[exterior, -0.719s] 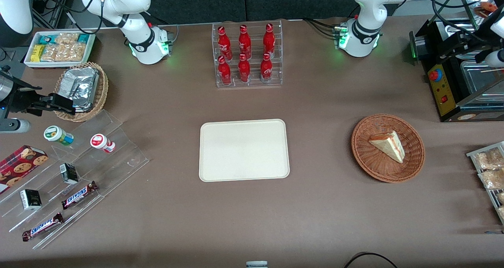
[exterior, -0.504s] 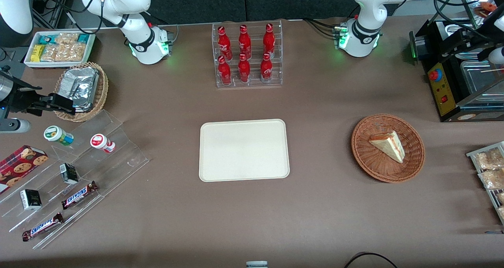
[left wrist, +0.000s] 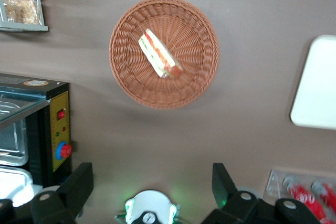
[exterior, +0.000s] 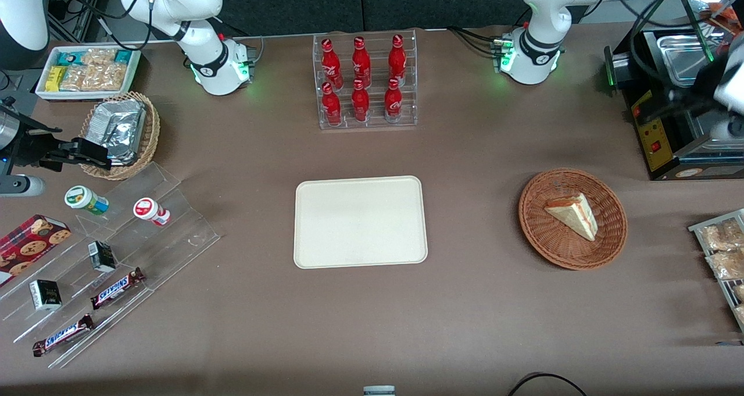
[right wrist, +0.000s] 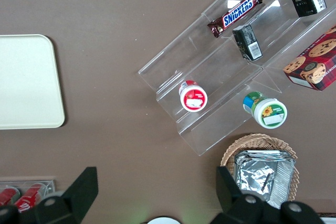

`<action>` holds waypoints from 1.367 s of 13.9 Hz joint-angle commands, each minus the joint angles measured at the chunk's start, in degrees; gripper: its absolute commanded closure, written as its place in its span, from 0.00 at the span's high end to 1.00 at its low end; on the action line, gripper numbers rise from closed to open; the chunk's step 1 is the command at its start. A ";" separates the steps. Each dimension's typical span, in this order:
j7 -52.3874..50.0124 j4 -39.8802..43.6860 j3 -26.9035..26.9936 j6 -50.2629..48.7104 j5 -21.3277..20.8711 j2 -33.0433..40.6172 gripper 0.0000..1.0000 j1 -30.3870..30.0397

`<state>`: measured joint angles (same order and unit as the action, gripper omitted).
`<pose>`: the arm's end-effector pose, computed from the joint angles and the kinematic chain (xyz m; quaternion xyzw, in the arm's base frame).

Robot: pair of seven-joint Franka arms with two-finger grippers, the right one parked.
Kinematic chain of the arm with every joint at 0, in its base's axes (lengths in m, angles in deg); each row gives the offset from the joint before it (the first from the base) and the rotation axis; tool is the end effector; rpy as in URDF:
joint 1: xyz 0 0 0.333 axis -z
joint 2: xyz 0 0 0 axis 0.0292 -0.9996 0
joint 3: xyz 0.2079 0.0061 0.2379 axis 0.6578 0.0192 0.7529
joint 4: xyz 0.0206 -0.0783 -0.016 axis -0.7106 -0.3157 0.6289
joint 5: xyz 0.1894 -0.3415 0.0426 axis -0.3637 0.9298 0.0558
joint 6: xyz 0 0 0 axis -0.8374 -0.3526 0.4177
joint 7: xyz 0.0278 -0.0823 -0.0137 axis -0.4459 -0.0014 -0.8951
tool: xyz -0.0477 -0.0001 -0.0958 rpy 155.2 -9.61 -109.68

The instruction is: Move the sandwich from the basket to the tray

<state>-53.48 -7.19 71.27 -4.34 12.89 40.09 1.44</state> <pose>0.5400 -0.0096 0.6249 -0.9934 -0.0854 0.0735 0.0200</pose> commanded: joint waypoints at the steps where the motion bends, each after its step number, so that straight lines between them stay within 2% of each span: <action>1: -6.35 -1.55 -0.17 4.11 -2.18 -3.41 1.00 0.15; 4: -13.21 -4.01 -0.08 7.53 -2.37 -7.63 1.00 -0.20; 6: -22.33 -10.67 -0.08 17.34 -2.37 -7.38 1.00 -0.20; 9: -30.53 -18.32 0.01 28.43 -1.57 -8.26 1.00 -0.29; 15: -40.99 -33.97 0.01 49.26 -1.49 -7.99 1.00 -0.98; 19: -41.98 -40.05 0.01 57.55 -1.31 -8.08 1.00 -3.19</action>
<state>-94.20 -43.93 71.58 50.55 11.42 30.28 -1.02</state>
